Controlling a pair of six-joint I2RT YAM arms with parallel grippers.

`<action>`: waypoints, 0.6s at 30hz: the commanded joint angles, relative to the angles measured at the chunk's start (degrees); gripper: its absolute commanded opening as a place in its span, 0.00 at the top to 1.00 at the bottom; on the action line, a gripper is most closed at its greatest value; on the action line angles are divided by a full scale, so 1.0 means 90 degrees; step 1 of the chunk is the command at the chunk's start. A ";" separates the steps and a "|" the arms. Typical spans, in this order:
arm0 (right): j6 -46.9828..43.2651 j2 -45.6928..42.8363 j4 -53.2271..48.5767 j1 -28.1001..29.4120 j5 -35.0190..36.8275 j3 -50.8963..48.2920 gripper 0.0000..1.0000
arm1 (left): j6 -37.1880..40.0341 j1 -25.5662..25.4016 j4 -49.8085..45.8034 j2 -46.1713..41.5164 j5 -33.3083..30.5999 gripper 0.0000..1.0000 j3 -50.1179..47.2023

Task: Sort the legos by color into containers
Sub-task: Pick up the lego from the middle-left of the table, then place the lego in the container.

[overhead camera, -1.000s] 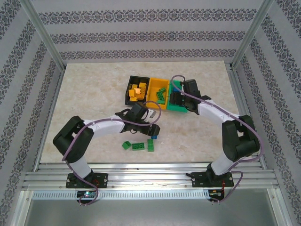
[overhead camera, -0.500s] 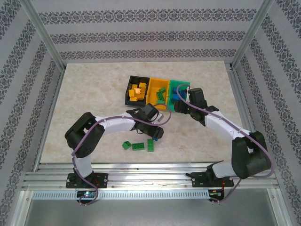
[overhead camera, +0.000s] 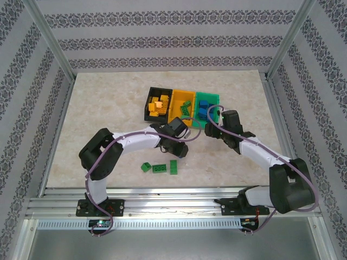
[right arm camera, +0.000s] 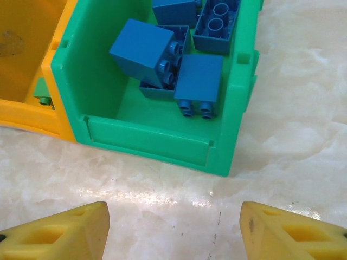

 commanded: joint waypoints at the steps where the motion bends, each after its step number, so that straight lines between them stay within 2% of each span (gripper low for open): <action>1: 0.0124 -0.0159 0.0630 -0.0067 -0.0173 -0.0300 0.35 | 0.0061 -0.0075 -0.0551 0.0164 -0.0326 0.70 0.0495; 8: 0.0300 -0.0565 0.0936 -0.0149 -0.0094 -0.0666 0.35 | 0.0524 0.0045 -0.1350 0.0866 -0.1183 0.70 0.2611; 18: 0.0600 -0.1360 0.1249 -0.0609 0.0038 -0.1232 0.33 | 0.0287 0.0617 -0.1021 0.2385 -0.1053 0.69 0.5516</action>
